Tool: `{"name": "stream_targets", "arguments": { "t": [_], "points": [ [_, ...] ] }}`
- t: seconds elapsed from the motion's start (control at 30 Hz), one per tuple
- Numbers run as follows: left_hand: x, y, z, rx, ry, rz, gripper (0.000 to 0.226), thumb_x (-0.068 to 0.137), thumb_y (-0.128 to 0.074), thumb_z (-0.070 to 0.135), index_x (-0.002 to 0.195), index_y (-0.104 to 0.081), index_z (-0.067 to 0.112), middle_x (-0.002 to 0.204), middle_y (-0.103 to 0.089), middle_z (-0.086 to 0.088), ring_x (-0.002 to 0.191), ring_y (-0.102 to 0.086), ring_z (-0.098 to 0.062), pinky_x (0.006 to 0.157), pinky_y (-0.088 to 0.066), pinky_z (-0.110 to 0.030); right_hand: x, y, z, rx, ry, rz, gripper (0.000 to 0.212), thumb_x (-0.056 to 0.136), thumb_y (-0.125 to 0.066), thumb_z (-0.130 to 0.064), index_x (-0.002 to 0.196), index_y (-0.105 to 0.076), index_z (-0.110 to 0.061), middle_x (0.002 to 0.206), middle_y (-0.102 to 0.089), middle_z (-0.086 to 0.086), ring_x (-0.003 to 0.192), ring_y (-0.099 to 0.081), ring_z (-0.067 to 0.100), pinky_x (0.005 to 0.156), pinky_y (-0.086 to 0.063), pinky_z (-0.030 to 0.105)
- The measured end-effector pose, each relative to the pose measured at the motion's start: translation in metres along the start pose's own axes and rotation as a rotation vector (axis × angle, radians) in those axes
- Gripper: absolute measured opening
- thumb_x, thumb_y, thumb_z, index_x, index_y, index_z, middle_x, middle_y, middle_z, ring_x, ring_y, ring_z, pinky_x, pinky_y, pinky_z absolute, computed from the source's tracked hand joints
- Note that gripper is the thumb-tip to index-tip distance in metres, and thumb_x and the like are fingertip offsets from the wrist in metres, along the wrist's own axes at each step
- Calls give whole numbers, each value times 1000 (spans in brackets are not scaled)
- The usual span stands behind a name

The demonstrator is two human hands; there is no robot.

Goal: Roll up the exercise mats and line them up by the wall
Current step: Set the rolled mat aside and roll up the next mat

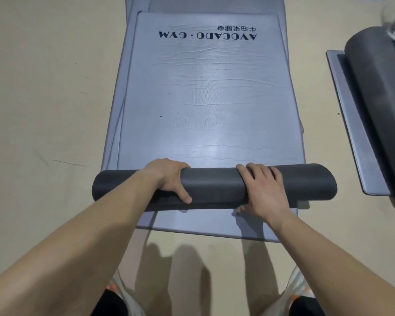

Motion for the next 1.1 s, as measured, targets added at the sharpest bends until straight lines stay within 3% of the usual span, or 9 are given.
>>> {"name": "stream_targets", "arguments": {
  "t": [0.1, 0.17, 0.23, 0.47, 0.57, 0.67, 0.8, 1.0, 1.1],
  "points": [
    [-20, 8, 6, 7, 21, 341, 120, 60, -73, 85, 159, -27, 34, 146, -52, 2, 128, -52, -26, 105, -44, -41, 35, 7, 9, 38, -11, -130, 108, 49, -82, -70, 143, -38, -37, 135, -53, -5, 123, -51, 22, 108, -30, 46],
    [-40, -9, 16, 101, 7, 541, 130, 61, -62, 92, 163, -11, 29, 165, -29, -4, 150, -27, -32, 123, -21, -46, 61, 12, 9, 72, 18, -273, 114, 48, -82, -73, 146, -35, -40, 134, -53, -6, 122, -52, 23, 103, -34, 46],
    [-34, -16, 17, 176, -9, 566, 135, 58, -61, 94, 162, -2, 31, 169, -15, -4, 155, -11, -32, 126, -6, -48, 75, 16, 11, 96, 41, -318, 121, 48, -85, -73, 151, -32, -39, 139, -51, -6, 129, -47, 23, 106, -33, 46],
    [38, 52, -5, 9, -169, 365, 124, 58, -69, 89, 161, -25, 35, 159, -41, 6, 144, -38, -21, 121, -25, -44, 64, -1, 23, -66, 26, -60, 153, 41, -85, -80, 161, -5, -30, 166, -17, 11, 153, -13, 36, 122, -6, 60],
    [29, 55, -8, 63, -144, 558, 114, 64, -48, 96, 158, -34, 33, 162, -35, 0, 147, -30, -26, 126, -10, -50, 91, 2, 29, -28, 5, -3, 143, 38, -86, -76, 156, -17, -34, 157, -33, 7, 147, -29, 32, 121, -13, 59],
    [18, 35, -7, 270, -81, 679, 131, 51, -49, 99, 157, -26, 26, 155, -38, -1, 139, -38, -31, 120, -22, -52, 107, 5, 30, -41, 61, 13, 133, 34, -78, -77, 150, -27, -35, 146, -44, 3, 134, -42, 30, 116, -24, 58],
    [21, 44, -1, 268, -54, 632, 121, 51, -74, 84, 150, -29, 28, 145, -47, 2, 125, -50, -30, 111, -35, -45, 109, 9, 30, -44, 54, -60, 126, 38, -75, -78, 148, -27, -38, 141, -47, -1, 129, -47, 28, 113, -28, 53],
    [-16, -10, 6, 227, -84, 321, 113, 49, -75, 82, 143, -35, 33, 127, -56, 4, 104, -59, -27, 90, -49, -42, 45, -10, 8, -15, 106, -398, 126, 43, -77, -77, 150, -21, -40, 142, -46, -2, 129, -47, 26, 111, -32, 50],
    [-25, -25, 5, 193, -98, 171, 112, 47, -78, 80, 141, -38, 35, 119, -57, 6, 104, -60, -24, 86, -53, -42, 10, -14, -8, -12, 65, -398, 131, 49, -80, -73, 155, -15, -33, 148, -42, 4, 137, -40, 28, 116, -27, 54]
  ]
}}
Point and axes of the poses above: each hand's wrist, its own x-axis towards the middle knuckle, its own y-axis out of the back of the hand, z = x × y, the point moved 9 cm from there along x, towards the middle knuckle
